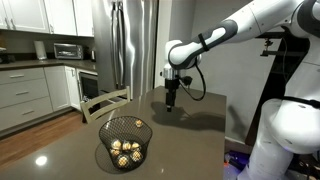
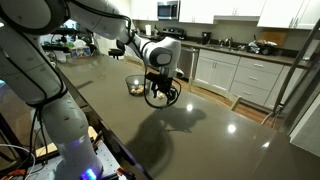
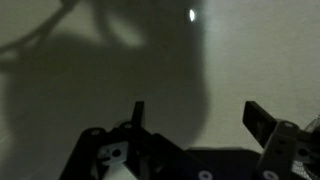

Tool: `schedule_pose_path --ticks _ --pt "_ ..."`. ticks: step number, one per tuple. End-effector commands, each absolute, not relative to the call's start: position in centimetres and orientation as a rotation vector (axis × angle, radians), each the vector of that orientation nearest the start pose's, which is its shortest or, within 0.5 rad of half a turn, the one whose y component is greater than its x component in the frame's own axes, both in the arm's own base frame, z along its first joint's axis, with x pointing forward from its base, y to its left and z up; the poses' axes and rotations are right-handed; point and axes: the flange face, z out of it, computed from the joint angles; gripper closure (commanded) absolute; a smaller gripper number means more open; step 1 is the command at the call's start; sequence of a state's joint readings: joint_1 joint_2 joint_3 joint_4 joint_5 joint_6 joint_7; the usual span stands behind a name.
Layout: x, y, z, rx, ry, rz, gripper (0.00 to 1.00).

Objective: Move the black basket to the right

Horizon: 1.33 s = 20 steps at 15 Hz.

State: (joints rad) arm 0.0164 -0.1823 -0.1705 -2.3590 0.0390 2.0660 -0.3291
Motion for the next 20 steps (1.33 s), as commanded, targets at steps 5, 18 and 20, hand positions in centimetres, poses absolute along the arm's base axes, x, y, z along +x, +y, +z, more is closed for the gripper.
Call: schedule_pose_path --ticks 5,18,20 --pt "45.7 -6.9 39.1 -3.039 -0.242 0.146 0.0" --pt "47.4 -0.7 44.4 -3.03 -0.5 0.027 0.0" --pt "48.0 0.5 45.8 -3.026 -0.53 -0.027 0.0"
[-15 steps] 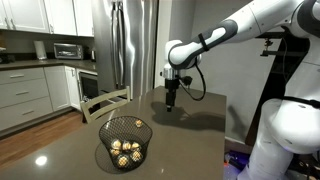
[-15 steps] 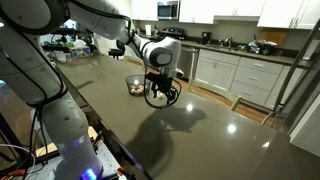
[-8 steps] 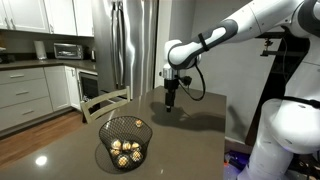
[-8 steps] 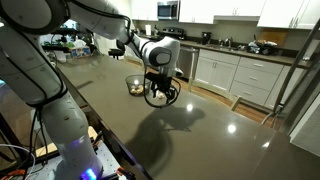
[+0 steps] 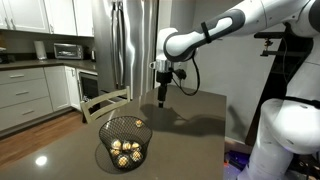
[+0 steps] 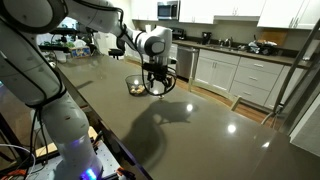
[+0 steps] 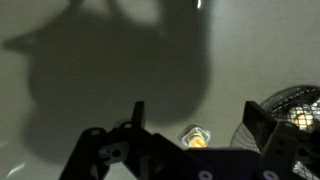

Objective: Move the black basket to the right

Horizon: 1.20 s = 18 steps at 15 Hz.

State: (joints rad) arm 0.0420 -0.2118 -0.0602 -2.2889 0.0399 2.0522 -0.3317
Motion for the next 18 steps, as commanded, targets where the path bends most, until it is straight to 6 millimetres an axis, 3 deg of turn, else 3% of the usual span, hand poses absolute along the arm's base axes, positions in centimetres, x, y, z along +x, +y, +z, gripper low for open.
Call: schedule_pose_path --ticks 1,6,10,13,18 --pt "48.5 1.3 46.4 -3.023 -0.551 -0.066 0.0" --pt "50.5 7.5 47.6 -2.939 -0.705 -0.203 0.0" --pt "51.8 12.2 46.4 -2.906 -0.841 -0.301 0.0" --pt "52.5 14.1 44.7 -2.898 -0.903 -0.322 0.0" --pt "52.9 14.5 41.7 -2.894 -0.973 -0.248 0.0"
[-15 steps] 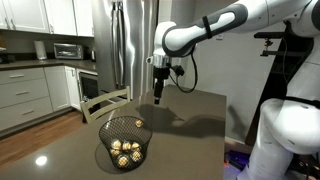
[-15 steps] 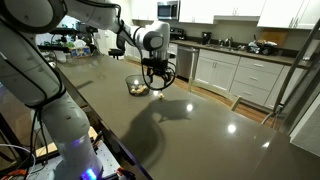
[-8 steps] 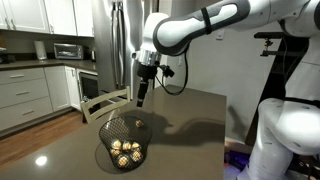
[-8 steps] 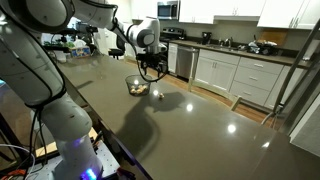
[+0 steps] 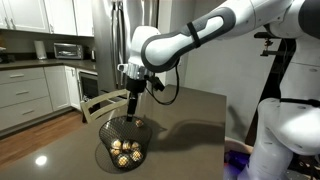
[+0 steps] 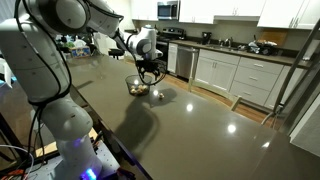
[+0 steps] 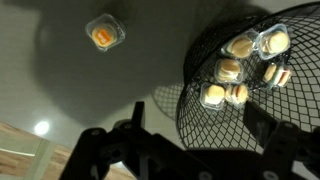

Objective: Move the black basket to the right

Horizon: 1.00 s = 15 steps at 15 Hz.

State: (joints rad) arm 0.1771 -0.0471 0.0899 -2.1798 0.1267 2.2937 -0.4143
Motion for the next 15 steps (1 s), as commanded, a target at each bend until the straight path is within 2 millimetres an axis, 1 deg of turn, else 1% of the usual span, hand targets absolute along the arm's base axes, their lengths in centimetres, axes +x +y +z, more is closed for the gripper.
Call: schedule_pose_path --ticks 1,3,4,9,10,13,15 --pt "52.9 14.4 41.3 -2.892 -0.984 -0.236 0.0" --pt "52.9 14.3 40.9 -2.887 -0.996 -0.216 0.25" --pt "52.9 14.2 40.7 -2.882 -1.003 -0.205 0.33" --pt "52.8 14.1 40.0 -2.869 -1.033 -0.184 0.67" --pt "52.8 14.1 39.9 -2.866 -1.039 -0.18 0.72" --pt "52.6 14.2 39.8 -2.854 -1.048 -0.157 0.92" --pt "52.4 14.2 39.9 -2.848 -1.052 -0.117 0.96"
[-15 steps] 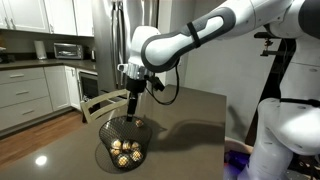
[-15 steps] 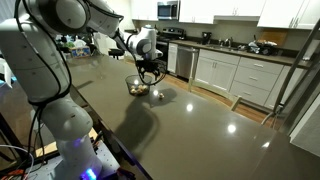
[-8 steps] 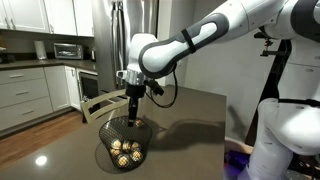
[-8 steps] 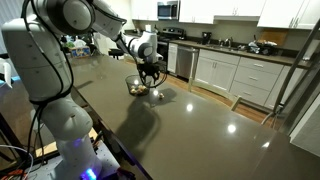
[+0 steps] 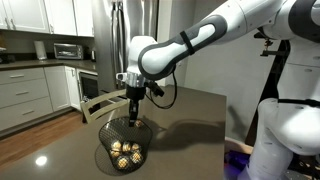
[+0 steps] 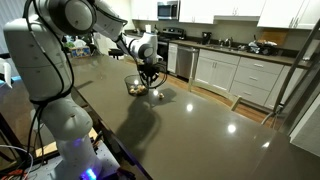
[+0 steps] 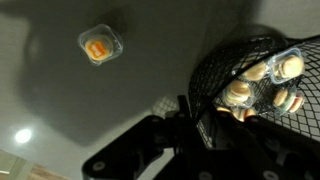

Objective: Move the black basket to the right

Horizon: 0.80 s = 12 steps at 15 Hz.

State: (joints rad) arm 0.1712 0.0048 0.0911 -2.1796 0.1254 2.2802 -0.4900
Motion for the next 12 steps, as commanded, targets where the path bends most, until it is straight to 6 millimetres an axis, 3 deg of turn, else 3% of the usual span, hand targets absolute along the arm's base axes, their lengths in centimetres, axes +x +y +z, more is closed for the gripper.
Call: schedule_pose_path --ticks 1,7,12 --pt "52.2 14.2 40.0 -2.836 -1.053 -0.094 0.96" --pt "51.4 14.1 41.4 -2.811 -1.083 0.064 0.94" --pt "51.3 13.7 43.5 -2.822 -1.09 0.092 0.94"
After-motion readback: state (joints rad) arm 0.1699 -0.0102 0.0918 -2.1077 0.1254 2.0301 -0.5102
